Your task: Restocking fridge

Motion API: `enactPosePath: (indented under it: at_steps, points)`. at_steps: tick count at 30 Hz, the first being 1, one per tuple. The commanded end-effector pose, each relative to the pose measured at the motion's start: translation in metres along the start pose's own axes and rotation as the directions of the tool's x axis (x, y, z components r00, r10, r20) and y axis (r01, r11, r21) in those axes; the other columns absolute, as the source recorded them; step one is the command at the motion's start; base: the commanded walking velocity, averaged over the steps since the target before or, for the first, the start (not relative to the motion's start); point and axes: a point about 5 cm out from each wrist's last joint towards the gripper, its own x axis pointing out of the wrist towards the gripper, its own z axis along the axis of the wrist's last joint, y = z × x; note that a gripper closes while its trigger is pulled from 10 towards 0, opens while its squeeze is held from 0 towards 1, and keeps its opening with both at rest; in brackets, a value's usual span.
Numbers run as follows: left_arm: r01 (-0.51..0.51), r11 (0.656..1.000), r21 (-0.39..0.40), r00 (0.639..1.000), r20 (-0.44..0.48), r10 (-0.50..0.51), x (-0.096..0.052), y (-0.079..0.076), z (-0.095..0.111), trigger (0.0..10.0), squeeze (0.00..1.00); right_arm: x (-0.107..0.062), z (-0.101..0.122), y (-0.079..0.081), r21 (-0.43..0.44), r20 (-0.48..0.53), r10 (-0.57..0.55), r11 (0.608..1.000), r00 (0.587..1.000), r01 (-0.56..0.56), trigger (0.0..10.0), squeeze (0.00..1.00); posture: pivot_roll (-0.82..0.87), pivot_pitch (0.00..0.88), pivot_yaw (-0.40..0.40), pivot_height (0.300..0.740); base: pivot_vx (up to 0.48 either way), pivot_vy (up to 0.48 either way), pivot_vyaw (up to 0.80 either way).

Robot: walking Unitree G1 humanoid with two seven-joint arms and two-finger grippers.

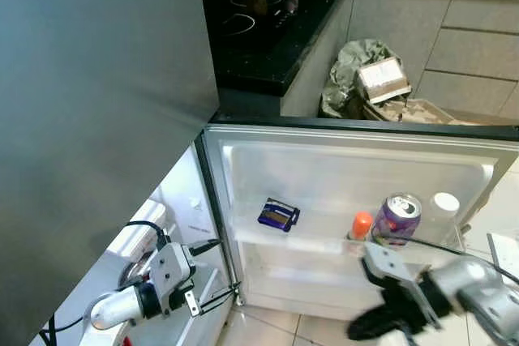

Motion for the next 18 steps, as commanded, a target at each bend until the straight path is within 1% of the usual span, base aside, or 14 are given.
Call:
enactPosePath:
  at_steps: [1,2,3,4,6,7,8,9,12,14,15,16,17,18]
  points:
    - [0.014,1.000,0.018,1.000,-0.022,-0.013,-0.004,0.002,-0.001,10.0,0.00,0.004,-0.020,0.000,0.057,-0.080,-0.018,0.998,0.997,0.022,10.0,0.00,-0.04,0.000,0.001,0.740,0.000,0.000,0.00]
    - [0.014,1.000,0.018,1.000,-0.022,-0.013,-0.004,0.002,-0.001,10.0,0.00,0.004,-0.020,0.000,0.057,-0.080,-0.018,0.998,0.997,0.022,10.0,0.00,-0.04,0.000,0.001,0.740,0.000,0.000,0.00]
    - [0.014,1.000,0.018,1.000,-0.023,-0.013,-0.004,0.003,-0.001,10.0,0.00,0.005,-0.039,-0.003,0.094,-0.170,-0.072,0.992,0.983,0.088,10.0,0.00,-0.03,0.000,0.000,0.740,0.000,0.000,0.00]
    - [0.014,1.000,0.018,1.000,-0.023,-0.013,-0.004,0.003,-0.001,10.0,0.00,0.005,-0.039,-0.003,0.094,-0.170,-0.072,0.992,0.983,0.088,10.0,0.00,-0.03,0.000,0.000,0.740,0.000,0.000,0.00]
    - [0.012,1.000,0.020,1.000,-0.027,-0.012,-0.004,0.003,-0.001,10.0,0.00,0.007,-0.087,0.000,0.171,-0.388,-0.109,0.967,0.915,0.187,10.0,0.00,-0.04,0.000,0.003,0.740,0.000,0.000,0.00]
    - [0.013,1.000,0.021,1.000,-0.027,-0.013,-0.004,0.003,-0.001,10.0,0.00,0.009,-0.106,0.005,0.198,-0.458,-0.109,0.955,0.882,0.221,10.0,0.00,-0.04,0.000,0.005,0.740,0.000,0.000,0.00]
    - [0.013,1.000,0.021,1.000,-0.027,-0.013,-0.004,0.003,-0.001,10.0,0.00,0.009,-0.106,0.005,0.198,-0.458,-0.109,0.955,0.882,0.221,10.0,0.00,-0.04,0.000,0.005,0.740,0.000,0.000,0.00]
    - [0.014,1.000,0.021,1.000,-0.026,-0.014,-0.004,0.004,-0.001,10.0,0.00,0.011,-0.118,0.009,0.214,-0.498,-0.105,0.947,0.861,0.239,10.0,0.00,-0.04,0.000,0.004,0.740,0.000,0.000,0.00]
    - [0.016,1.000,0.021,1.000,-0.027,-0.015,-0.005,0.004,-0.001,10.0,0.00,0.015,-0.127,0.012,0.229,-0.516,-0.117,0.936,0.849,0.268,10.0,0.00,-0.04,0.000,0.009,0.740,0.000,0.000,0.00]
    - [0.020,1.000,0.021,0.999,-0.027,-0.019,-0.004,0.004,-0.001,10.0,0.00,0.031,-0.148,0.018,0.255,-0.548,-0.187,0.891,0.815,0.376,10.0,0.00,-0.03,0.000,0.008,0.740,0.000,0.000,0.00]
    - [0.020,1.000,0.021,0.999,-0.027,-0.019,-0.004,0.004,-0.001,10.0,0.00,0.031,-0.148,0.018,0.255,-0.548,-0.187,0.891,0.815,0.376,10.0,0.00,-0.03,0.000,0.008,0.740,0.000,0.000,0.00]
    - [0.022,1.000,0.020,0.999,-0.026,-0.022,-0.004,0.004,-0.001,10.0,0.00,0.041,-0.158,0.024,0.275,-0.568,-0.223,0.856,0.792,0.438,10.0,0.00,-0.03,0.000,0.011,0.740,0.000,0.000,0.00]
    - [0.022,1.000,0.020,0.999,-0.026,-0.022,-0.004,0.004,-0.001,10.0,0.00,0.041,-0.158,0.024,0.275,-0.568,-0.223,0.856,0.792,0.438,10.0,0.00,-0.03,0.000,0.011,0.740,0.000,0.000,0.00]
    - [0.024,1.000,0.020,0.999,-0.026,-0.023,-0.004,0.004,0.000,10.0,0.00,0.048,-0.166,0.030,0.287,-0.585,-0.241,0.831,0.774,0.476,10.0,0.00,-0.03,0.000,0.011,0.740,0.000,0.000,0.00]
